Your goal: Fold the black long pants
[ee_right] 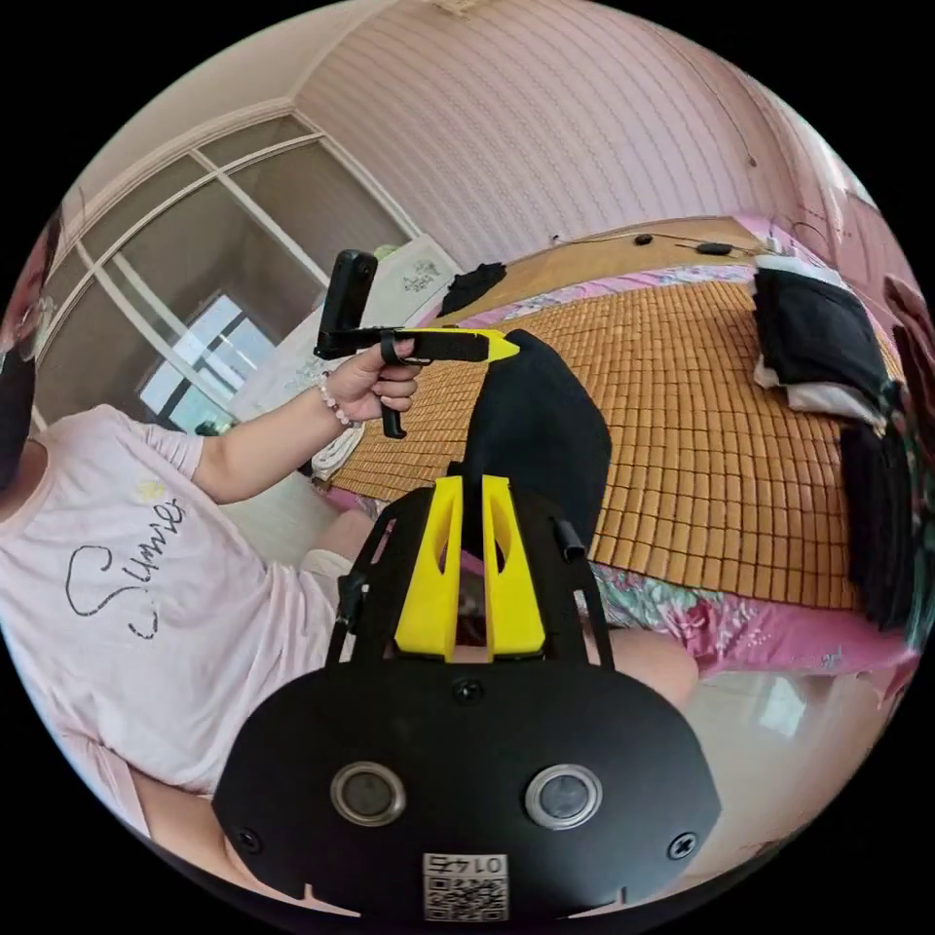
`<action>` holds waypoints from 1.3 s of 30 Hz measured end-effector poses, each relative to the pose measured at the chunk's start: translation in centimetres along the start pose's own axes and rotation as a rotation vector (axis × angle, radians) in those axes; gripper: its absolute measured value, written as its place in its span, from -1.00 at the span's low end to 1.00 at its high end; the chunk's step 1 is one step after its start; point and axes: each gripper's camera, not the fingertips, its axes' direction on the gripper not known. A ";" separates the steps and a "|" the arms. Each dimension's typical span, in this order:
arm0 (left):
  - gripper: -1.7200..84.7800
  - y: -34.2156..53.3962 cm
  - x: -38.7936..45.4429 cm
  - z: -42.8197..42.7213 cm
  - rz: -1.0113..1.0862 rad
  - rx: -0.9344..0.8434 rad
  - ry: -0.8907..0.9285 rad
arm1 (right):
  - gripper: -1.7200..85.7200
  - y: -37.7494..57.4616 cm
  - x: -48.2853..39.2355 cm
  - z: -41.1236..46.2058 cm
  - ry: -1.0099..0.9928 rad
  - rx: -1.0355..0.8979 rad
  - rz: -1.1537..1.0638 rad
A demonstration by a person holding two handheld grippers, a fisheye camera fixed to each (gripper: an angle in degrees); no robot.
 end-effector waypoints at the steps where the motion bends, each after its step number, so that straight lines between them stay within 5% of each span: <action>1: -0.87 2.8 -0.8 -3.2 -0.043 0.021 -0.056 | -0.86 -1.2 -1.9 2.9 -0.082 -0.039 -0.075; 4: -0.91 11.4 -3.2 -9.9 -0.216 0.072 -0.372 | -0.84 -3.2 -4.6 12.8 -0.274 -0.200 -0.167; 7: -0.86 19.6 -5.2 -13.6 -0.401 0.013 -0.570 | -0.83 -3.0 -4.7 19.4 -0.097 -0.411 -0.129; 14: -0.80 31.5 -7.2 -15.5 -0.686 0.036 -0.389 | -0.72 -0.5 0.8 15.5 0.170 -0.329 0.094; 22: -0.65 32.3 -11.1 -12.9 -0.747 0.077 -0.142 | -0.59 0.9 9.3 14.6 0.169 -0.221 0.450; 27: -0.61 33.0 -12.8 -10.8 -0.751 -0.103 -0.128 | -0.67 0.0 10.2 17.1 0.093 -0.237 0.418; 33: -0.70 35.7 -12.4 -12.6 -0.719 -0.085 -0.094 | -0.80 -1.5 10.7 17.9 0.014 -0.270 0.412; 39: -0.77 40.4 -10.9 -16.1 -0.750 0.034 -0.134 | -0.88 -5.4 9.1 17.5 -0.381 -0.212 0.351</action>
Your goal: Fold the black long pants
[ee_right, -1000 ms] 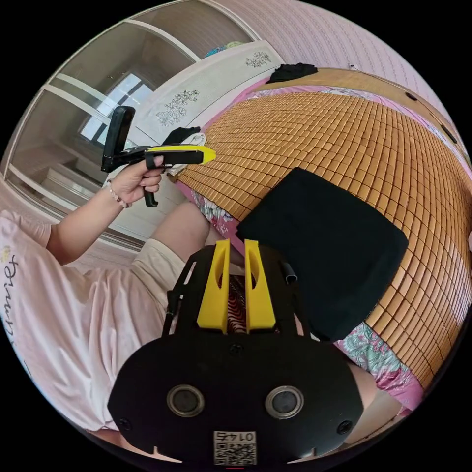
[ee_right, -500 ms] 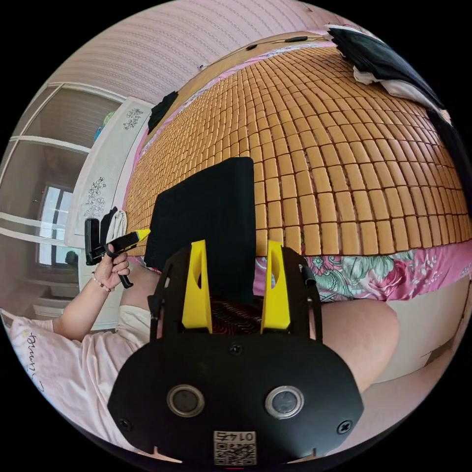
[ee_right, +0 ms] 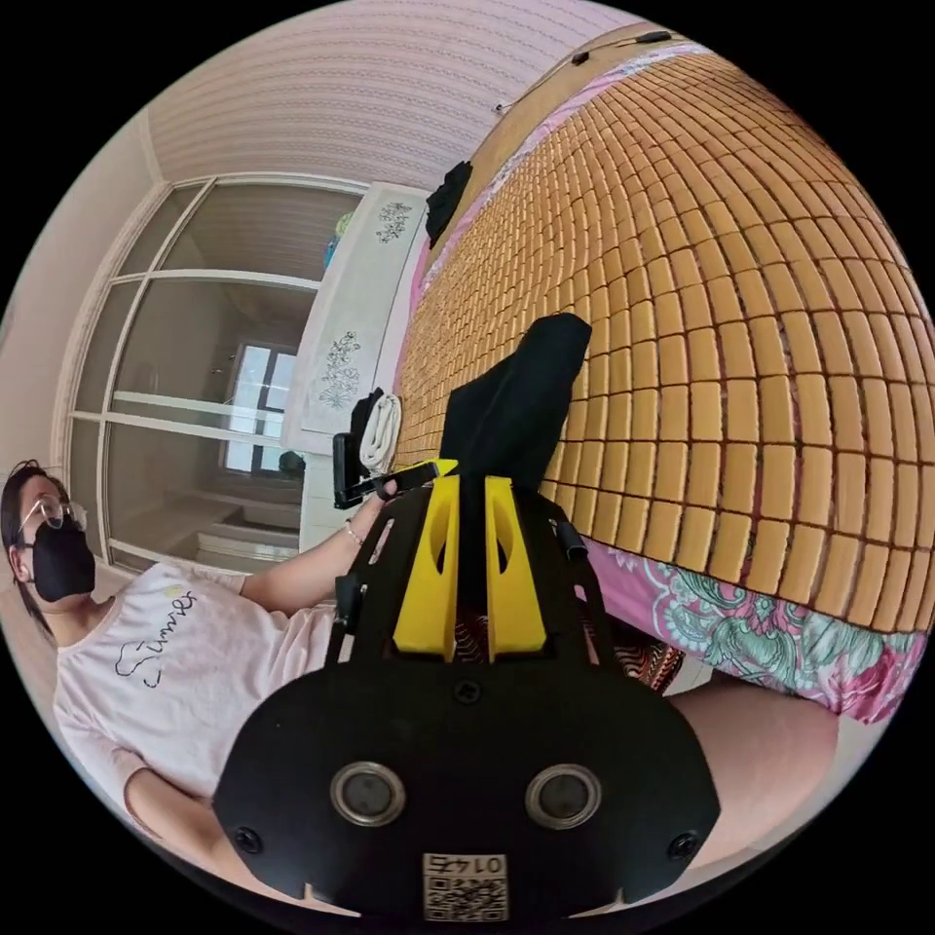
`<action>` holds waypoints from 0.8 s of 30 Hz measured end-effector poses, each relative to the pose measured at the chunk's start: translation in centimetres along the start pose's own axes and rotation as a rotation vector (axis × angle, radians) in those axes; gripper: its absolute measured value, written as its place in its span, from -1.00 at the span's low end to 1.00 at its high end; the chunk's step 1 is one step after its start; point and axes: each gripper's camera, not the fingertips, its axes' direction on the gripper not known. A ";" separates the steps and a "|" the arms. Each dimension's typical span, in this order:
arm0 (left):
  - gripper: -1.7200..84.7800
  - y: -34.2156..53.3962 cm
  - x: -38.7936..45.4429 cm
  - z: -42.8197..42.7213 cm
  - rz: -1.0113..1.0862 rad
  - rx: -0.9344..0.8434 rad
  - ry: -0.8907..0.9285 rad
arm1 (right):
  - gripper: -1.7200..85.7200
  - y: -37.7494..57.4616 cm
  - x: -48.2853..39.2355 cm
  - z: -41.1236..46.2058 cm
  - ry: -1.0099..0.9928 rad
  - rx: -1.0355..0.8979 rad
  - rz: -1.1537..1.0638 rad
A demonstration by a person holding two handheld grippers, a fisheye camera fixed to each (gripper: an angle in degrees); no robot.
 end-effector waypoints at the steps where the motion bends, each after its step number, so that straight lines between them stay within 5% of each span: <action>1: -0.78 1.2 -0.9 -0.8 -0.026 0.028 0.023 | -0.89 -1.3 -2.4 1.0 -0.004 -0.034 -0.076; 9: -0.84 9.9 -6.3 -8.3 -0.216 0.320 0.098 | -0.92 -9.9 -22.8 14.9 0.000 -0.379 -0.621; 16: -0.85 21.5 -11.4 -18.8 -0.446 0.866 0.139 | -0.93 -11.5 -41.0 30.5 -0.068 -0.674 -1.095; 24: -0.85 32.3 -11.5 -31.6 -0.553 1.439 -0.210 | -0.93 -21.6 -53.7 42.4 -0.234 -0.689 -1.151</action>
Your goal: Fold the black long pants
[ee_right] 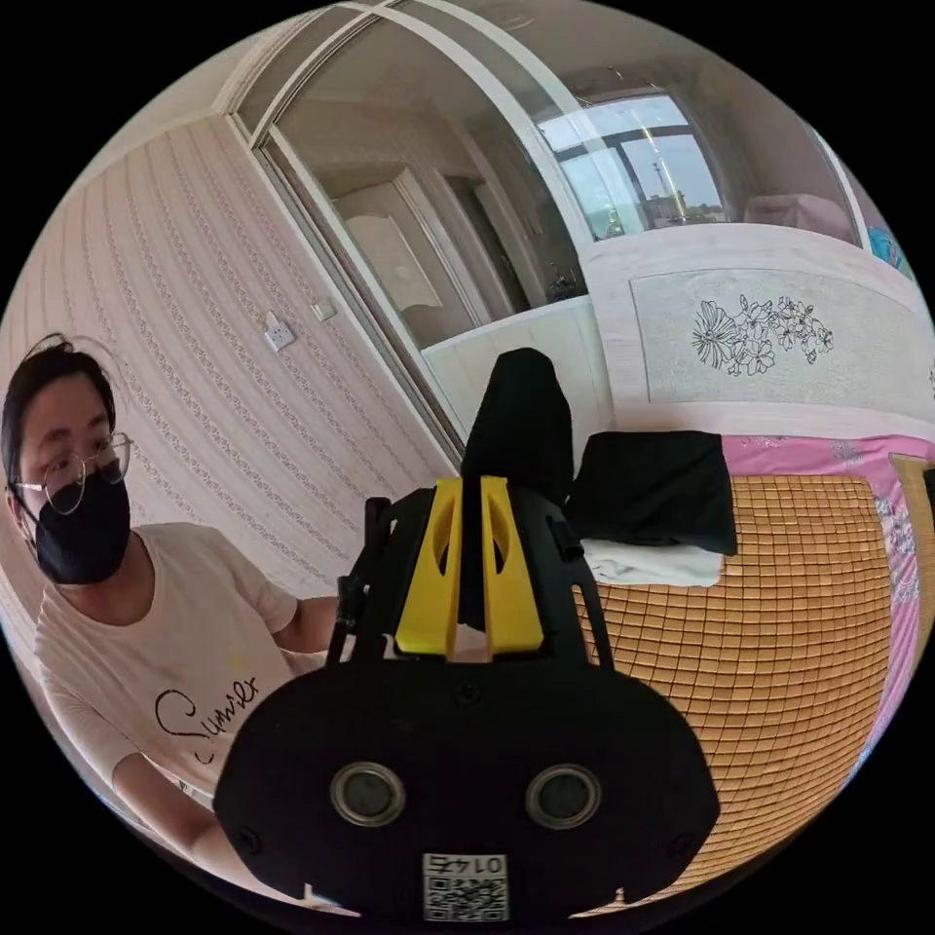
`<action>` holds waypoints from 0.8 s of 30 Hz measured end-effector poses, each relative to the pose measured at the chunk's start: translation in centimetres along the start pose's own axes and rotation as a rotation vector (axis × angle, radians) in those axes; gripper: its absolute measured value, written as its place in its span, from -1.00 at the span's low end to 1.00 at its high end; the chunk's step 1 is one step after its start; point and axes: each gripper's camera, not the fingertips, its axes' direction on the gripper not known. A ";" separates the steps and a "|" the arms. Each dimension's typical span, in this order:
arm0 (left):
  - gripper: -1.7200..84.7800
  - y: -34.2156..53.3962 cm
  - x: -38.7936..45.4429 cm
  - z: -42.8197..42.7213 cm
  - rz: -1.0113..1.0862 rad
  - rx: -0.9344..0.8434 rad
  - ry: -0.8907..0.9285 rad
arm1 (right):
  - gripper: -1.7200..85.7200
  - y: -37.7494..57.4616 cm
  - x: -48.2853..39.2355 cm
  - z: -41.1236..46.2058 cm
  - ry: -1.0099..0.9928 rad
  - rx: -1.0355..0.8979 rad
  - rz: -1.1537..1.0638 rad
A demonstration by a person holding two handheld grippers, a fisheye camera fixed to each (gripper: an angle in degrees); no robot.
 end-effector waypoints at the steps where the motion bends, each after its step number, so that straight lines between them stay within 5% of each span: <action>1: -0.84 -2.0 0.4 -0.3 0.028 0.031 -0.035 | -0.94 -2.6 3.0 0.2 0.062 -0.021 0.085; 5: -0.81 -7.5 -0.9 3.3 -0.005 0.025 -0.250 | -0.96 -5.3 11.2 0.8 0.305 -0.003 0.472; 10: -0.79 -6.8 -6.3 10.2 -0.056 -0.240 -0.500 | -0.97 2.8 9.2 3.4 0.193 -0.063 0.418; 16: -0.79 -4.4 -2.9 6.6 0.087 -0.195 -0.405 | -0.97 25.5 2.6 3.2 0.338 -0.317 0.659; 24: -0.83 10.1 9.7 1.7 0.522 -0.434 -0.246 | -0.96 50.0 -14.9 -4.5 0.553 0.042 1.348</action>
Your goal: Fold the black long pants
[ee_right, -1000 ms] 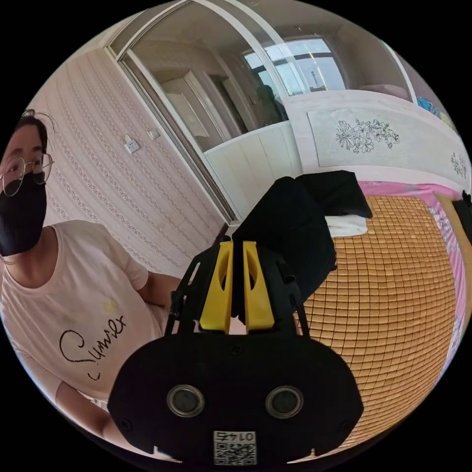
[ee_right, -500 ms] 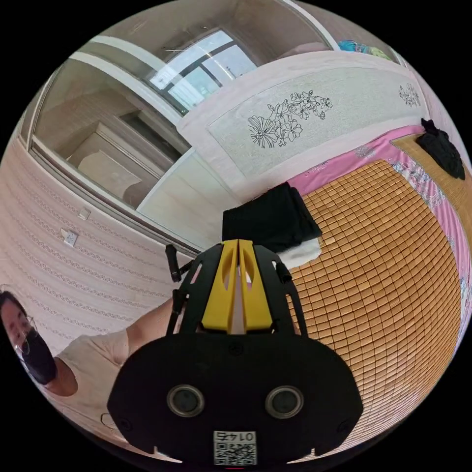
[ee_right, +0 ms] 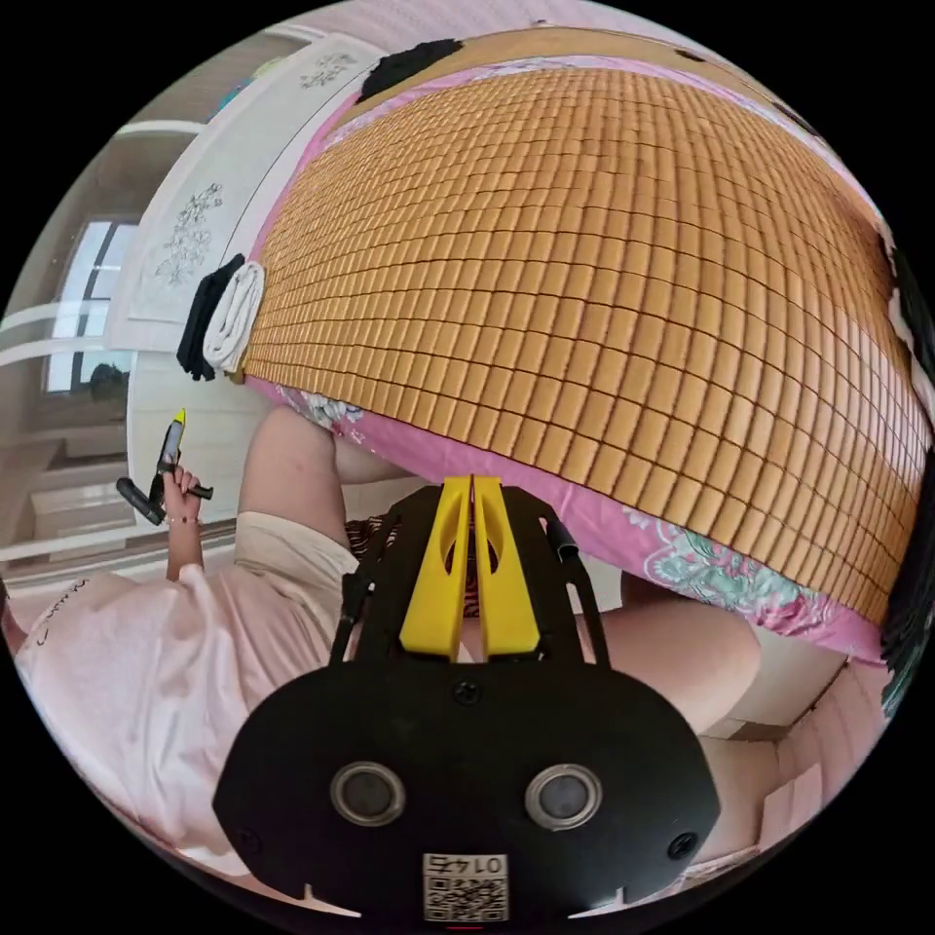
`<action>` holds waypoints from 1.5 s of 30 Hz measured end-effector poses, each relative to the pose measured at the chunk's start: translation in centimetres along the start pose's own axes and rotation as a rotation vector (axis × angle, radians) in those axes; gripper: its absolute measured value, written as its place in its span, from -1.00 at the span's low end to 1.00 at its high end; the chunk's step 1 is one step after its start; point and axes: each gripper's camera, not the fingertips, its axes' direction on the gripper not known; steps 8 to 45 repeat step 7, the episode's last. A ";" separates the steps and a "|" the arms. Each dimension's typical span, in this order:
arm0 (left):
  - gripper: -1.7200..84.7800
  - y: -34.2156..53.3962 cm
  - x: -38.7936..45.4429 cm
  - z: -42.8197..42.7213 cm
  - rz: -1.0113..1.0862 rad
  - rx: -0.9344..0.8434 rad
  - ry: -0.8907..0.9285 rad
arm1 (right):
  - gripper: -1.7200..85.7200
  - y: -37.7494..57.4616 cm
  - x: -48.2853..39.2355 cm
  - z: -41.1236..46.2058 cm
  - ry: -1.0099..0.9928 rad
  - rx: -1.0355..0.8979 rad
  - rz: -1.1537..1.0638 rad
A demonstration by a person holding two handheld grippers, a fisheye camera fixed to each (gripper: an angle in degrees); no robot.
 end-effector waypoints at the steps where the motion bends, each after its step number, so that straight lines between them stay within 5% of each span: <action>1: -0.82 0.9 3.5 0.2 0.076 -0.025 0.018 | -0.96 2.4 1.7 -1.5 0.040 0.077 0.058; 7: -0.81 1.6 21.3 1.8 0.437 -0.025 0.348 | -0.88 10.3 6.5 -6.7 0.186 0.343 0.168; 45: -0.81 1.6 21.3 1.8 0.437 -0.025 0.348 | -0.88 10.3 6.5 -6.7 0.186 0.343 0.168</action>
